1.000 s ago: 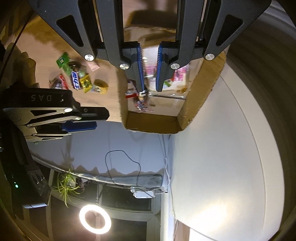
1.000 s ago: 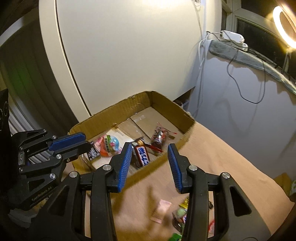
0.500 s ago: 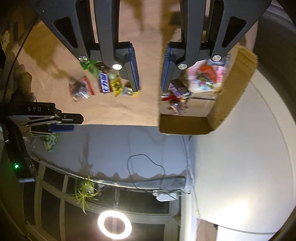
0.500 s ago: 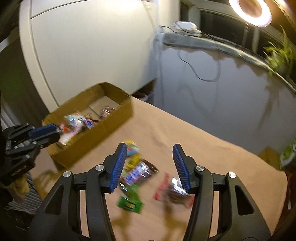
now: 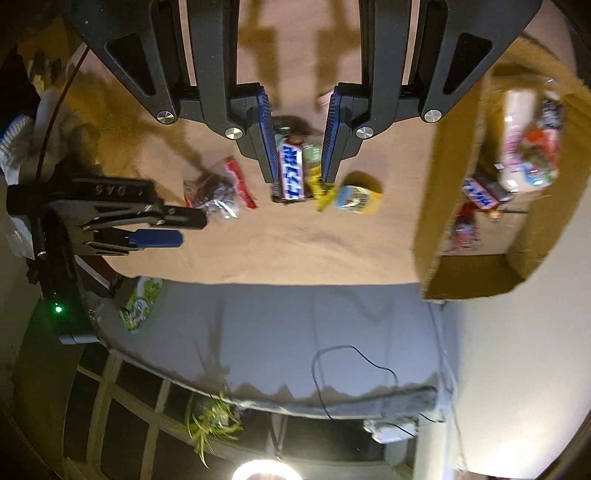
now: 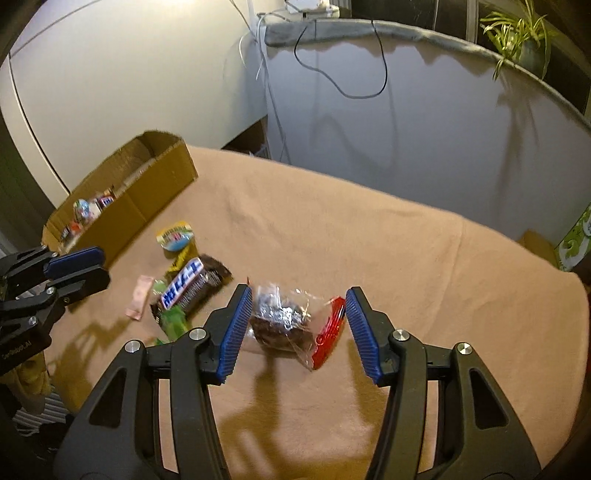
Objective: Organize snacks
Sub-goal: 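Grasp the blue-wrapped chocolate bar with the left tool while the right tool grasps the red-striped candy bag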
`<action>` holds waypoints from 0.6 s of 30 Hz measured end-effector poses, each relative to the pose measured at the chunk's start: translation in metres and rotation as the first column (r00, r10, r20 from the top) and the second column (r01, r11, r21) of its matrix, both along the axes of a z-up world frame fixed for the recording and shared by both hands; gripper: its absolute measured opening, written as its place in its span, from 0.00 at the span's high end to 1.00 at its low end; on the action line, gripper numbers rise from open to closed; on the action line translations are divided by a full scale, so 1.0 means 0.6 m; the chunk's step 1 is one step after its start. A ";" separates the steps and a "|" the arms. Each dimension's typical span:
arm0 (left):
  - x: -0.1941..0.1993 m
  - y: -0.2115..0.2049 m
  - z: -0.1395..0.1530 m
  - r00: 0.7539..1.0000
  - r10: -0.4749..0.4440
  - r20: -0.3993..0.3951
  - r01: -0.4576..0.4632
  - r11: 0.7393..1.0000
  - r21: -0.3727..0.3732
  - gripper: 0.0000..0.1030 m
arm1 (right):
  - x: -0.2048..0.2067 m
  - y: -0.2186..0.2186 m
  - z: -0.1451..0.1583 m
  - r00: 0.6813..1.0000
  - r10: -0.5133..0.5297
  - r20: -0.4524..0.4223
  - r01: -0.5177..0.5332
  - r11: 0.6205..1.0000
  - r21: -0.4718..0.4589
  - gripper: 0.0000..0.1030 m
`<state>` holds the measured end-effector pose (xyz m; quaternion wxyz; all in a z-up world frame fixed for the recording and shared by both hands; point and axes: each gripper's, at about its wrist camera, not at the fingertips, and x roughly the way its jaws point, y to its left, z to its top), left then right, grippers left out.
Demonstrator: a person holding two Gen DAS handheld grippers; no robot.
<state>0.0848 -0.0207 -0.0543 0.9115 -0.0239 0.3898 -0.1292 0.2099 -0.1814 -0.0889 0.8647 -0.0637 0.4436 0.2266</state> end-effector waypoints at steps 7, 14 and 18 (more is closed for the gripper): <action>0.044 -0.034 -0.032 0.998 -0.028 -0.061 0.029 0.999 0.016 0.78 | 0.014 0.005 -0.024 0.999 0.043 -0.011 -0.043 0.999 0.002 0.42; 0.068 -0.057 -0.048 0.995 -0.040 -0.086 0.046 0.997 0.063 0.78 | 0.028 0.018 -0.033 0.996 0.086 -0.003 -0.086 0.996 -0.008 0.33; 0.075 -0.058 -0.054 0.996 -0.027 -0.087 0.035 0.995 0.096 0.78 | 0.033 0.024 -0.040 0.994 0.107 -0.011 -0.107 0.994 -0.012 0.33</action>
